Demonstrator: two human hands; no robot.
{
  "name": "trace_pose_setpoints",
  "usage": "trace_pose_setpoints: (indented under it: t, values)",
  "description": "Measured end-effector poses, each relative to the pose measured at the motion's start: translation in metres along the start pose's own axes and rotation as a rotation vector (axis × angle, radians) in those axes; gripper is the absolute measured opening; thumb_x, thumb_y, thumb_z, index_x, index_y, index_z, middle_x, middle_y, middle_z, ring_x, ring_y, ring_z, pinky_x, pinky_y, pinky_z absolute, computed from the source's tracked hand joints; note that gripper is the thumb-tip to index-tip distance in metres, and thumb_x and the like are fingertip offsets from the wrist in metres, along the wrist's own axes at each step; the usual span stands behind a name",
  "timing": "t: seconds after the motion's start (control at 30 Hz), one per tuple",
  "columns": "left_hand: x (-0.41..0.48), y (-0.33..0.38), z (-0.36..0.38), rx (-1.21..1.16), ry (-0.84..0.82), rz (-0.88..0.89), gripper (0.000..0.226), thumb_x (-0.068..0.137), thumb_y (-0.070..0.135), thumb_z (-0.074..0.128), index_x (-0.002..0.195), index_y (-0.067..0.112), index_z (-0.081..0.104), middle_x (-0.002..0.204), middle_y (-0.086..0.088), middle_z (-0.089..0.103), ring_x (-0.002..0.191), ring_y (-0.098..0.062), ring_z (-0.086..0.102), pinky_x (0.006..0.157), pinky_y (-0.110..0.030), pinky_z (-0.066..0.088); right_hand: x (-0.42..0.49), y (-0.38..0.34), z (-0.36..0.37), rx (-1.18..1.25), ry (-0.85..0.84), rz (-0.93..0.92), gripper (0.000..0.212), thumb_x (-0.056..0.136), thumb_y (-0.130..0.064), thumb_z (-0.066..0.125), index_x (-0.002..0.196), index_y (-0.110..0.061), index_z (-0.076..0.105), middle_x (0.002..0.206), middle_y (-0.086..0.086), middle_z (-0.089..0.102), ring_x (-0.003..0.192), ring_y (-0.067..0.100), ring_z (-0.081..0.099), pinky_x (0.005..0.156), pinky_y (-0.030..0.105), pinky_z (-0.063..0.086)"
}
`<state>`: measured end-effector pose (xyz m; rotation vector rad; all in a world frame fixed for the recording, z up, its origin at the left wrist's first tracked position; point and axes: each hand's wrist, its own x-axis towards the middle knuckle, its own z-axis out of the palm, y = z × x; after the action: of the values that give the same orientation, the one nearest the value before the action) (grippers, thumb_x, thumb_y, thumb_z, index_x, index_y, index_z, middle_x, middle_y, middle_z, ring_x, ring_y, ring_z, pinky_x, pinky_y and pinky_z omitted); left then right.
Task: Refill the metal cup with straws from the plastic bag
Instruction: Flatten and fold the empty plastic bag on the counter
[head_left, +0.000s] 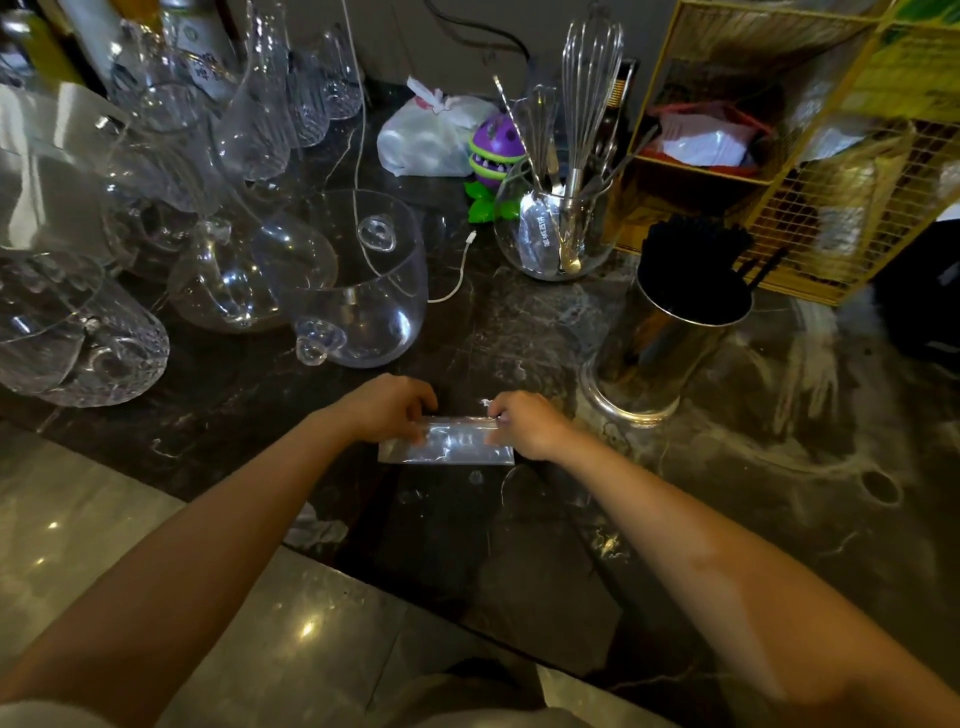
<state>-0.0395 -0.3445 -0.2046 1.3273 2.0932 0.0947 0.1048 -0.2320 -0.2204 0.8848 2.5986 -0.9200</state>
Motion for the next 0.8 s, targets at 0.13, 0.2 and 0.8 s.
trace_pose_setpoints:
  t: [0.13, 0.2, 0.8]
  values:
    - [0.004, 0.003, -0.002, 0.035, -0.054, 0.033, 0.040, 0.074, 0.017, 0.067, 0.112, 0.013, 0.056, 0.094, -0.001, 0.055, 0.090, -0.016, 0.054, 0.083, -0.030, 0.045, -0.004, -0.002, -0.002, 0.008, -0.048, 0.005, 0.030, 0.083, -0.016, 0.061, 0.110, -0.004, 0.057, 0.113, 0.014, 0.060, 0.092, 0.021, 0.052, 0.071, 0.028, 0.036]
    - [0.004, 0.005, -0.002, 0.041, -0.079, 0.065, 0.032, 0.075, 0.015, 0.066, 0.106, 0.013, 0.060, 0.092, 0.000, 0.057, 0.090, -0.016, 0.055, 0.085, -0.031, 0.046, -0.009, -0.001, -0.001, 0.036, -0.029, -0.001, 0.023, 0.083, -0.015, 0.060, 0.105, -0.006, 0.059, 0.099, 0.009, 0.059, 0.086, 0.017, 0.048, 0.064, 0.024, 0.035]
    - [0.017, 0.168, 0.045, 0.113, -0.128, 0.645, 0.012, 0.068, 0.008, 0.073, 0.068, 0.014, 0.063, 0.055, 0.005, 0.048, 0.050, 0.006, 0.049, 0.054, -0.018, 0.034, -0.181, 0.117, -0.005, 0.508, 0.562, 0.127, 0.015, 0.079, -0.003, 0.063, 0.094, 0.000, 0.063, 0.086, 0.005, 0.057, 0.083, 0.015, 0.054, 0.073, 0.026, 0.042]
